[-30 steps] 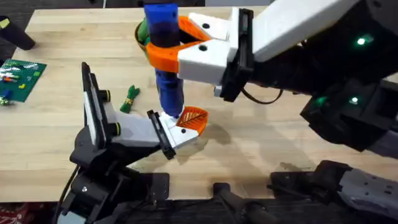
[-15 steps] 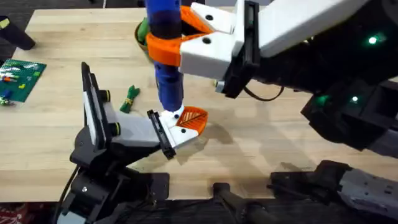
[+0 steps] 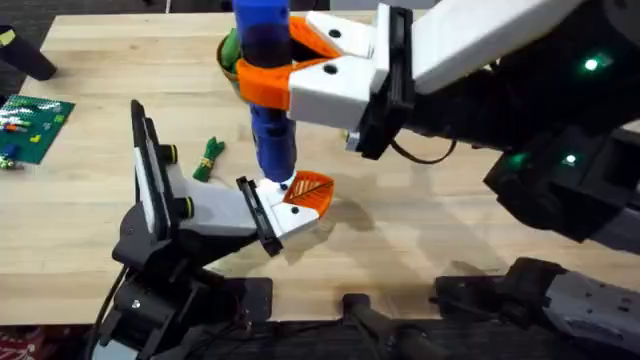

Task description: Pick up the gripper from the table and insert it into the empty holder that is missing its gripper. Then pick up a screw, insert it into the mounting hole, and use the screwdriver to tighten it. Finally, clean up the table by picking up the vegetable and placing it into the bucket.

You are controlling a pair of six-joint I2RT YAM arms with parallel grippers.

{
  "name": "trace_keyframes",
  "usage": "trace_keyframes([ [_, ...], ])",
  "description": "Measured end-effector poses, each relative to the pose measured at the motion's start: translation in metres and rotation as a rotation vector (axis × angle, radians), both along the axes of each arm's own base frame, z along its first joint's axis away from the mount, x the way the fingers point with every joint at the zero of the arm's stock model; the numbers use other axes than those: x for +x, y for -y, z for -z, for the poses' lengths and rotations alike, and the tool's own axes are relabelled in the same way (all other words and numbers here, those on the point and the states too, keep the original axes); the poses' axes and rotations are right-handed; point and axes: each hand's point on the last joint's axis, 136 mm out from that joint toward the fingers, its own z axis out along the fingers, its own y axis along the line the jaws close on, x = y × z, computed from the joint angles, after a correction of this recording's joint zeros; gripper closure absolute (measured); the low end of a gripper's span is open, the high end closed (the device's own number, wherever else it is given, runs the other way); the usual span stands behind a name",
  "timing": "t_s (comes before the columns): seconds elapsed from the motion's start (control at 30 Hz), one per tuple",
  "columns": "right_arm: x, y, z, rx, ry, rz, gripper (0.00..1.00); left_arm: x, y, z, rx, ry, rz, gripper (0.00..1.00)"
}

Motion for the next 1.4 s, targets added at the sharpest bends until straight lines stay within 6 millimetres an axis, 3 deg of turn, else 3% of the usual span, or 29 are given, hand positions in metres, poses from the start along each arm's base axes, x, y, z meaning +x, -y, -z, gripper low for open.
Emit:
trace_keyframes([
  [0.6, 0.001, 0.001, 0.004, -0.016, -0.020, 0.003, 0.955, 0.000, 0.000, 0.000, 0.000, 0.000, 0.000, 0.991],
  [1.0, -0.003, 0.005, -0.006, 0.009, 0.005, 0.003, 0.955, 0.000, 0.000, 0.000, 0.000, 0.000, 0.000, 0.991],
  [1.4, -0.002, 0.004, 0.005, -0.027, -0.030, 0.003, 0.955, 0.000, 0.000, 0.000, 0.000, 0.000, 0.000, 0.991],
])
